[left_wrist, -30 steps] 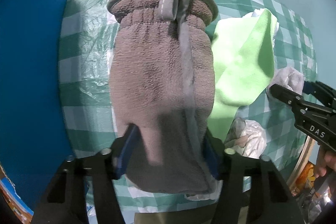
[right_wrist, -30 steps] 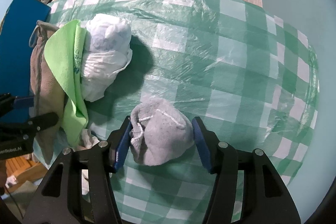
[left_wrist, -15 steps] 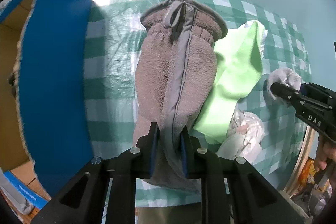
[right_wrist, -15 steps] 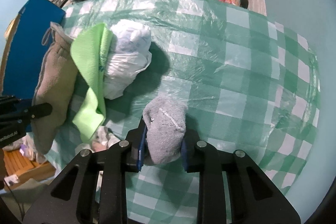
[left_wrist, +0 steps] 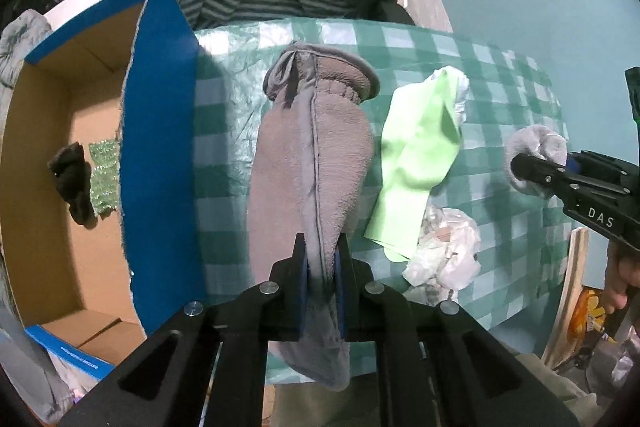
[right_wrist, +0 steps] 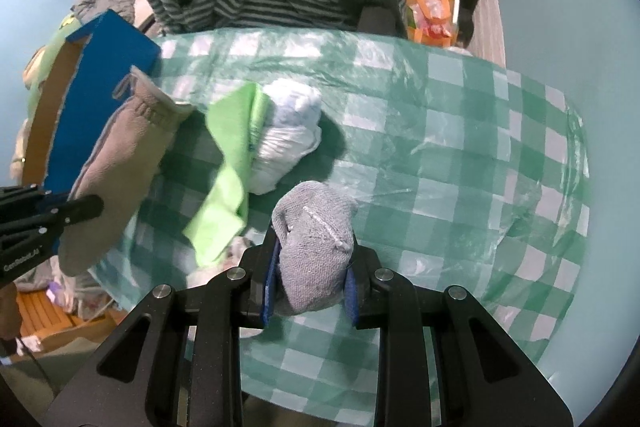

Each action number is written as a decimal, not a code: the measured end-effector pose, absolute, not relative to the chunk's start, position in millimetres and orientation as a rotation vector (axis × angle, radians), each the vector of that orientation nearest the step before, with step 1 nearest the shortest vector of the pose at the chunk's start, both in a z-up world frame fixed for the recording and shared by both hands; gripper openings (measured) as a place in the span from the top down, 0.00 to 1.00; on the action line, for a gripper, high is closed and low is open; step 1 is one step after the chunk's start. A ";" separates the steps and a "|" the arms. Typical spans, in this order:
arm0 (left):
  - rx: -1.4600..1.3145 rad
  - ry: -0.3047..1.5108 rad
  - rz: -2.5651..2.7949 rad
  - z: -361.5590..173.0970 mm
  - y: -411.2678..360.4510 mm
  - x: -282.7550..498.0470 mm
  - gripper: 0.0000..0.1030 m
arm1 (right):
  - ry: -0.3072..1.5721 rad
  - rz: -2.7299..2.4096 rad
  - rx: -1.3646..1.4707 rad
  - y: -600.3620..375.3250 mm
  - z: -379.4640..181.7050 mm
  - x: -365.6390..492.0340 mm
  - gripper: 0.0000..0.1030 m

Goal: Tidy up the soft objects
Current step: 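Lift the grey mitten with the left tool while the right tool lifts the grey sock, then carry the mitten in the left tool while the right tool carries the sock over the box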

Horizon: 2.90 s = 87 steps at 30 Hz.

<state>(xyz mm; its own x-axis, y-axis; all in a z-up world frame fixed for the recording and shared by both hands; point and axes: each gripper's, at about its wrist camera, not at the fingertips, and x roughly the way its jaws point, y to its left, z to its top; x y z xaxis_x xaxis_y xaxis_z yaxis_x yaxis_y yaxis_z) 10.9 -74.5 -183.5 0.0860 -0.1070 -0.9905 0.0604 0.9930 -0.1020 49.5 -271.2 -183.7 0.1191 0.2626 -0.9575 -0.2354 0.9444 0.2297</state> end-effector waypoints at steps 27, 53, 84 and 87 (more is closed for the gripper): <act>-0.047 1.340 -0.150 -113.4 -51.9 7.4 0.91 | 1.291 0.405 0.002 -245.4 -118.0 43.9 0.76; -0.081 1.227 -0.072 -58.3 2.6 -2.6 0.91 | 1.180 0.562 -0.072 -163.4 -57.1 57.2 0.75; -0.182 1.222 0.072 -65.5 114.2 -23.7 0.91 | 1.142 0.789 -0.191 -1.4 -43.6 65.3 0.75; -0.187 1.228 0.078 -69.4 124.2 -23.9 0.91 | 1.149 0.799 -0.194 10.0 -46.8 67.1 0.75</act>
